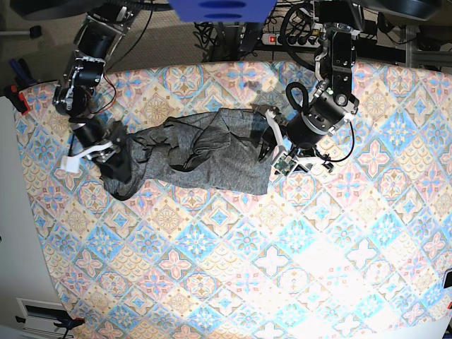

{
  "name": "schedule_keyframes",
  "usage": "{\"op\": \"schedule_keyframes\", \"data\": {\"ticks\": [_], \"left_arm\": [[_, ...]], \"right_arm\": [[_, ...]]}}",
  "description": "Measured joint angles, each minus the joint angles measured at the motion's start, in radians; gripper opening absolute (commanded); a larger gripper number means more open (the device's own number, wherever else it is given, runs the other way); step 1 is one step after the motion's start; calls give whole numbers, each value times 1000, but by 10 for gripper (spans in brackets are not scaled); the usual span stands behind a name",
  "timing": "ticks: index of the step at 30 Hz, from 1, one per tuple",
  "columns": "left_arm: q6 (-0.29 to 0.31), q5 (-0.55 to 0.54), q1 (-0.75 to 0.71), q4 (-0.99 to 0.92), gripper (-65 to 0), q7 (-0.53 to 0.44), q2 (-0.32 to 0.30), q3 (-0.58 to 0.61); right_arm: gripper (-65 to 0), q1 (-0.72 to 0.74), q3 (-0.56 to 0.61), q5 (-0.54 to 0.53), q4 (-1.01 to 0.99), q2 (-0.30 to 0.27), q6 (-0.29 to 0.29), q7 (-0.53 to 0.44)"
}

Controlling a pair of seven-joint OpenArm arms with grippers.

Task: Layout the t-shirt on the table in an organized manner, then fold the t-shirt properly
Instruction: 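Grasp the other strip end with the right gripper and push it inward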

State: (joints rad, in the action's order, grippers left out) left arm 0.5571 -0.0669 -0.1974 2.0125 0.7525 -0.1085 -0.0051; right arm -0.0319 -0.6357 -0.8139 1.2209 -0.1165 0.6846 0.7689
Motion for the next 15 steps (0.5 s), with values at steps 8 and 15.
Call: {"op": "schedule_keyframes", "data": {"ticks": [8, 15], "left_arm": [[0, 0, 0, 1, -424, -1, 0, -5], [0, 0, 3, 1, -424, -1, -3, -5]], "right_arm": [[-241, -10, 73, 9, 6, -3, -3, 1], [-241, -94, 167, -24, 26, -4, 1, -34]]}}
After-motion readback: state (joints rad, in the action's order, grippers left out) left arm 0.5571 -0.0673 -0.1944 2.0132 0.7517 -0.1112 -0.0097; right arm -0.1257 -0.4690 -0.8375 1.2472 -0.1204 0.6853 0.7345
